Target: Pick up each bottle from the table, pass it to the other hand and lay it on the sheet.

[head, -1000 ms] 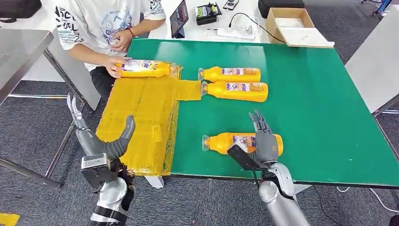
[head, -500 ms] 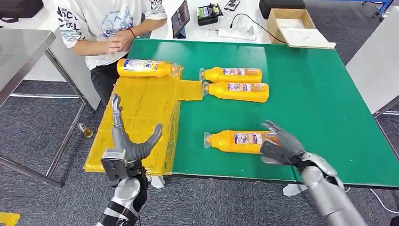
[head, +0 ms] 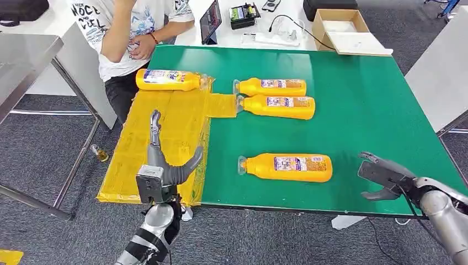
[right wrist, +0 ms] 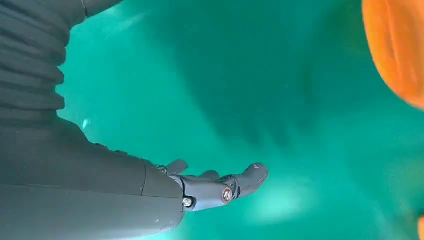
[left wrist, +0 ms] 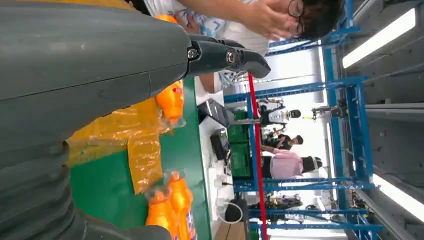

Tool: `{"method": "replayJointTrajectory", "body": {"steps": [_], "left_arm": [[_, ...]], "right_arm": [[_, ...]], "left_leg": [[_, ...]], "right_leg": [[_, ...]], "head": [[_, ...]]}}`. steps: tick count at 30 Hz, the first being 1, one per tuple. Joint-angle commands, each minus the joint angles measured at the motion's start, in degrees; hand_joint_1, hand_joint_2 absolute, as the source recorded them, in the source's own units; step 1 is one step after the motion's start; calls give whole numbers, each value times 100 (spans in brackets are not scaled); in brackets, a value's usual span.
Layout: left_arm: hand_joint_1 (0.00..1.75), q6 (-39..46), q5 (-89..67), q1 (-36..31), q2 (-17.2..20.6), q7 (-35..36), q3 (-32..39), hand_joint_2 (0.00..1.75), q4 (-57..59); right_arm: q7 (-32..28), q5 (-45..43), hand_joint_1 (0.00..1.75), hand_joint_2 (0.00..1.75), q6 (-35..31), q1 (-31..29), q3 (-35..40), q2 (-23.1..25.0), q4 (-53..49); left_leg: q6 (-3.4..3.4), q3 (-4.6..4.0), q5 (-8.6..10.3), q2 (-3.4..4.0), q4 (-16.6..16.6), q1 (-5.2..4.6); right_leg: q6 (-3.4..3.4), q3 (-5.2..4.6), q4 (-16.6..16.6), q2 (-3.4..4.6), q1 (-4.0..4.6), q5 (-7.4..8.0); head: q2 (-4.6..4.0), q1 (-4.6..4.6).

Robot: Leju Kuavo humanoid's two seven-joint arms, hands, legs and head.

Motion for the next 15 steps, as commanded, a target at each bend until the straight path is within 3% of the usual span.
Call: {"method": "replayJointTrajectory", "body": {"steps": [1, 4, 5, 10, 15], "left_arm": [[0, -19, 35, -318, 57, -177, -96, 175, 553], [0, -19, 35, -318, 57, -177, -96, 175, 553], [0, -12, 4, -324, 36, -177, -176, 175, 647], [0, 111, -119, -236, 88, -177, -307, 175, 553], [0, 4, -229, -343, -12, -177, -382, 175, 725]], "right_arm": [[10, -39, 0, 175, 87, -765, 678, 30, 577], [10, -39, 0, 175, 87, -765, 678, 30, 577], [-218, -6, 0, 175, -574, -1159, 1146, 557, 1234], [-702, 45, 0, 175, -2114, -949, 1225, 1663, 1579], [-894, 172, 0, 175, -2474, -1024, 1412, 2540, 1784]], "left_leg": [[6, 37, -13, 41, -4, 0], [5, 29, -9, 30, -5, 0], [5, 21, -3, 16, -5, 1], [2, 37, -7, 43, -15, 10], [0, 40, -7, 61, -14, 20]], "right_leg": [[-19, 30, -9, 21, 7, 1], [-16, 24, -9, 13, 6, 2], [-12, 19, -8, 6, 5, 0], [-16, 33, -22, 35, 15, 7], [-18, 27, -16, 46, 25, 6]], "head": [[0, 0], [0, 0], [0, 2], [0, 0], [0, -2]]}}
